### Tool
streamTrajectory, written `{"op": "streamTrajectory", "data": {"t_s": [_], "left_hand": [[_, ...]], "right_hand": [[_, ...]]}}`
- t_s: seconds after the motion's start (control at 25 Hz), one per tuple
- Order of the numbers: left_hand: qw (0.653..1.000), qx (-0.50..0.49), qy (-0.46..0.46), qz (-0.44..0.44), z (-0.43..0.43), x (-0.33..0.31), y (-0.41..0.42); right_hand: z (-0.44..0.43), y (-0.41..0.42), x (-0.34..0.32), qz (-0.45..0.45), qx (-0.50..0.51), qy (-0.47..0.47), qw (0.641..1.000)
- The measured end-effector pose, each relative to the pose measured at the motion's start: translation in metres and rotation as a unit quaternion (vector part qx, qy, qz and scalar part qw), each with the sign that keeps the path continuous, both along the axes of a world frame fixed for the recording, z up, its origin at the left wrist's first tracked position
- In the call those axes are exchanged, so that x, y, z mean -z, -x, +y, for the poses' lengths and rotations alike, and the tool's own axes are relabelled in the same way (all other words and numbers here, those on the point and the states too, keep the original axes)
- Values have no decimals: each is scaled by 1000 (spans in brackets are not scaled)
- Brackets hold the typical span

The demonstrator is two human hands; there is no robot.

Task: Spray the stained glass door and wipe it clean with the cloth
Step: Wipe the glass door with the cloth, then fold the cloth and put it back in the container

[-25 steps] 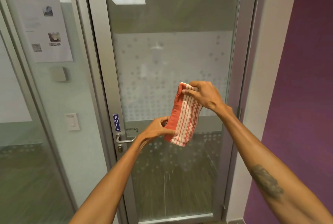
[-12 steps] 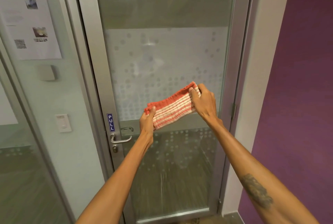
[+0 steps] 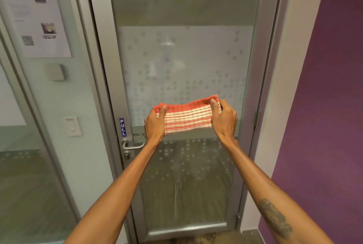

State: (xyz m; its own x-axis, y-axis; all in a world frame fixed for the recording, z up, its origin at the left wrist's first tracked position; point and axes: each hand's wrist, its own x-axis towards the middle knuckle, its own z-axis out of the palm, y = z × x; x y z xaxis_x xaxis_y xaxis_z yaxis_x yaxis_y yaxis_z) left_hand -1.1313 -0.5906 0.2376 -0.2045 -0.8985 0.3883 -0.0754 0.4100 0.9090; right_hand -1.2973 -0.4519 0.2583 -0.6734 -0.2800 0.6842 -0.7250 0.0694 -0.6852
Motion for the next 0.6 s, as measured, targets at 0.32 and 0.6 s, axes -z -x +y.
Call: {"op": "streamTrajectory", "data": {"t_s": [0.32, 0.6], "left_hand": [[989, 8, -135, -52, 10, 6, -60], [990, -59, -128, -5, 25, 6, -162]], "right_hand": [[-3, -38, 16, -50, -36, -36, 997], [-31, -118, 28, -75, -130, -41, 988]]}}
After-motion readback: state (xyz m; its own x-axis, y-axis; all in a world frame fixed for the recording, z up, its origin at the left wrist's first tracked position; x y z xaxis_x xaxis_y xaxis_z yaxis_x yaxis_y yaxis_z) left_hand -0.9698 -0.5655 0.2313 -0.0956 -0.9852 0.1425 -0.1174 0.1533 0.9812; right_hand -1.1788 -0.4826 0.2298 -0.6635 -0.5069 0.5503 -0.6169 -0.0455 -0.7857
